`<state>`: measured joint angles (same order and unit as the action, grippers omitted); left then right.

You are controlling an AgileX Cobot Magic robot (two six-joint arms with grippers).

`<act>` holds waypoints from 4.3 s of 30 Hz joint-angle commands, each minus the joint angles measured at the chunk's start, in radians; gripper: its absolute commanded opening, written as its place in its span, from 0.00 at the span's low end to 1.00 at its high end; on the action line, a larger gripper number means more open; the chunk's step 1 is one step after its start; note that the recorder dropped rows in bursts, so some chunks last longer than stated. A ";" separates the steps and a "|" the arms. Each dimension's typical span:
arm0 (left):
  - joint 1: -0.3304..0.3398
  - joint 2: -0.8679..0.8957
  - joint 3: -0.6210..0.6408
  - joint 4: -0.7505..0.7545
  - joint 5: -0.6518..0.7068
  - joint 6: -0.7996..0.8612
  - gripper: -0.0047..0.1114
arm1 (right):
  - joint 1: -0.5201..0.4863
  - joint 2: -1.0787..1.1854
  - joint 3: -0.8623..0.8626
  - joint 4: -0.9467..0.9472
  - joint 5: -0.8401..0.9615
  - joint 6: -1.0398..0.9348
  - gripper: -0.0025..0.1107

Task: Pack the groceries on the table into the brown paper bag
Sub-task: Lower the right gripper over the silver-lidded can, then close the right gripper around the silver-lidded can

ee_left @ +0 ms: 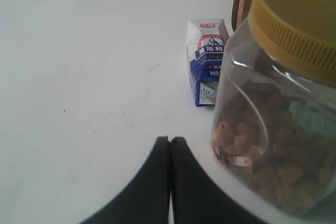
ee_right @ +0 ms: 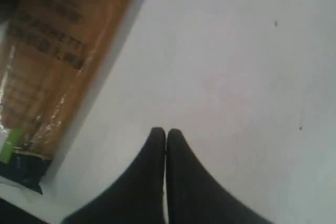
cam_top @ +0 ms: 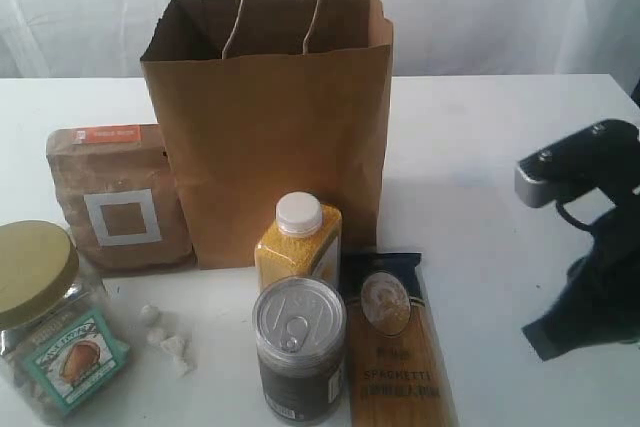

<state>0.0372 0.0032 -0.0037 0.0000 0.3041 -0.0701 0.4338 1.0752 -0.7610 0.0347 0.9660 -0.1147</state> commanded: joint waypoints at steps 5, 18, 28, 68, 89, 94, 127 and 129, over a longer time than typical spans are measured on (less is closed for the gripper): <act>-0.002 -0.003 0.004 -0.006 0.002 -0.001 0.04 | 0.423 0.019 -0.247 -0.035 0.192 0.121 0.02; -0.002 -0.003 0.004 -0.006 0.002 -0.001 0.04 | 0.594 0.114 -0.273 -0.045 -0.010 0.029 0.03; -0.002 -0.003 0.004 -0.006 0.002 -0.001 0.04 | 0.594 0.142 -0.273 -0.076 -0.191 0.094 0.57; -0.002 -0.003 0.004 -0.006 0.002 -0.001 0.04 | 0.594 0.146 -0.275 -0.112 0.102 0.358 0.63; -0.002 -0.003 0.004 -0.006 0.002 -0.001 0.04 | 0.594 0.366 -0.275 -0.053 -0.065 0.165 0.64; -0.002 -0.003 0.004 -0.006 0.002 -0.001 0.04 | 0.594 0.429 -0.275 -0.062 -0.106 0.198 0.65; -0.002 -0.003 0.004 -0.006 0.002 -0.001 0.04 | 0.594 0.451 -0.275 -0.140 -0.232 0.354 0.69; -0.002 -0.003 0.004 -0.006 0.002 -0.001 0.04 | 0.594 0.451 -0.279 -0.145 -0.236 0.354 0.82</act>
<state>0.0372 0.0032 -0.0037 0.0000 0.3041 -0.0701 1.0276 1.5316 -1.0374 -0.1035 0.7422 0.2435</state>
